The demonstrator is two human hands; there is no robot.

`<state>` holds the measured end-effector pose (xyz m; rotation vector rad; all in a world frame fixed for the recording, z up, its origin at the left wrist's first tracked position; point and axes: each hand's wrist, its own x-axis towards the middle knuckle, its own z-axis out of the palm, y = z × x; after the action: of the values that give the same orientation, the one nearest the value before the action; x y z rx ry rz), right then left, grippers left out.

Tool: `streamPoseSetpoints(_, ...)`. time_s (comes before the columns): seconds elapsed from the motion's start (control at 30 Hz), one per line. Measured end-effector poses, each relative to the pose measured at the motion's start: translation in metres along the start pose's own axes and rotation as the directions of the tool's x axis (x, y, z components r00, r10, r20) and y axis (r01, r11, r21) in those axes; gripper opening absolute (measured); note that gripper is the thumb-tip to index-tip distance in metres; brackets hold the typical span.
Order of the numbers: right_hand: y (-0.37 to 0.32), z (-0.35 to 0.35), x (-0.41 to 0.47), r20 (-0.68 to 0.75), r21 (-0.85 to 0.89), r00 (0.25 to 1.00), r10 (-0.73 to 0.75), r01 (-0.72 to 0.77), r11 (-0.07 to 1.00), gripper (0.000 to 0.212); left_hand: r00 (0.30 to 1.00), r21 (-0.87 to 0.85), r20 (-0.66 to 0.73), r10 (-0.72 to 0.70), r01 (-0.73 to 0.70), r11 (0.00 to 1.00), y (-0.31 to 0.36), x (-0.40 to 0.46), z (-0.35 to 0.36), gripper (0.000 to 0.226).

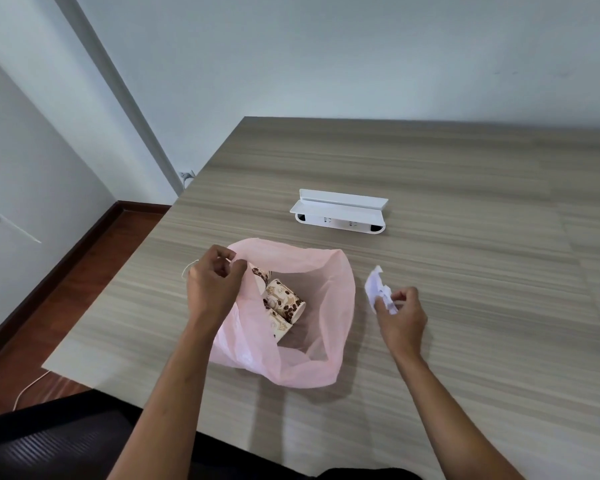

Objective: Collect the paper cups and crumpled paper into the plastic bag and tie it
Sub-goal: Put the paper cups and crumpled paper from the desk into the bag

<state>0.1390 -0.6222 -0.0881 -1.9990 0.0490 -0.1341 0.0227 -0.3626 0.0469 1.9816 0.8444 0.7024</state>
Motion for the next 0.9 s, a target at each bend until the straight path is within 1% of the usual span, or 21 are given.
streamPoseSetpoints(0.07, -0.037, -0.001, -0.015, 0.006, 0.105, 0.996, -0.087, 0.086, 0.991, 0.025, 0.999, 0.007, -0.039, -0.005, 0.005, 1.0, -0.001, 0.001, -0.002, 0.016)
streamPoseSetpoints(0.1, -0.054, -0.001, -0.022, 0.036, 0.143, 0.989, -0.14, 0.134, 0.981, 0.025, 0.999, 0.011, -0.053, -0.009, 0.01, 1.0, -0.001, 0.001, -0.002, 0.016)
streamPoseSetpoints(0.17, -0.076, 0.005, -0.034, 0.138, 0.178, 0.961, -0.241, 0.215, 0.96, 0.024, 0.997, 0.02, -0.074, -0.002, 0.003, 1.0, 0.0, 0.0, -0.002, 0.012)
streamPoseSetpoints(0.23, -0.087, 0.017, -0.042, 0.266, 0.152, 0.927, -0.263, 0.23, 0.961, 0.024, 0.996, 0.025, -0.085, 0.012, -0.01, 1.0, 0.002, -0.002, -0.002, 0.009)
streamPoseSetpoints(0.3, -0.093, 0.033, -0.045, 0.434, 0.073, 0.883, -0.178, 0.162, 0.984, 0.024, 0.996, 0.039, -0.087, 0.012, -0.008, 0.999, 0.001, -0.002, -0.002, 0.008)
streamPoseSetpoints(0.33, -0.095, 0.04, -0.046, 0.539, 0.005, 0.836, -0.102, 0.119, 0.993, 0.025, 0.997, 0.04, -0.073, 0.01, -0.007, 0.999, 0.0, -0.002, -0.003, 0.009)
streamPoseSetpoints(0.4, -0.096, 0.053, -0.048, 0.72, -0.171, 0.691, 0.069, 0.08, 0.982, 0.034, 1.0, 0.022, 0.011, -0.005, 0.005, 1.0, 0.0, -0.003, -0.005, 0.01)
streamPoseSetpoints(0.43, -0.096, 0.057, -0.051, 0.76, -0.226, 0.642, 0.106, 0.107, 0.968, 0.037, 0.997, 0.015, 0.073, -0.017, 0.016, 1.0, 0.001, -0.005, -0.007, 0.011)
streamPoseSetpoints(0.47, -0.094, 0.059, -0.053, 0.769, -0.245, 0.631, 0.105, 0.138, 0.96, 0.038, 0.991, 0.011, 0.129, -0.024, 0.022, 1.0, 0.002, -0.007, -0.008, 0.013)
streamPoseSetpoints(0.53, -0.093, 0.057, -0.058, 0.737, -0.209, 0.673, 0.051, 0.156, 0.965, 0.033, 0.983, 0.012, 0.183, -0.013, 0.011, 1.0, 0.003, -0.009, -0.013, 0.019)
streamPoseSetpoints(0.6, -0.093, 0.053, -0.062, 0.698, -0.183, 0.716, 0.008, 0.168, 0.969, 0.028, 0.982, 0.023, 0.188, -0.012, 0.008, 1.0, 0.001, -0.01, -0.019, 0.028)
streamPoseSetpoints(0.73, -0.094, 0.044, -0.069, 0.616, -0.144, 0.788, -0.022, 0.141, 0.979, 0.02, 0.978, 0.034, 0.207, -0.034, 0.027, 0.999, -0.007, -0.012, -0.032, 0.044)
streamPoseSetpoints(0.9, -0.104, 0.034, -0.082, 0.504, -0.112, 0.864, -0.006, 0.072, 0.991, 0.01, 0.982, 0.01, 0.188, 0.001, -0.003, 1.0, -0.01, -0.007, -0.054, 0.049)
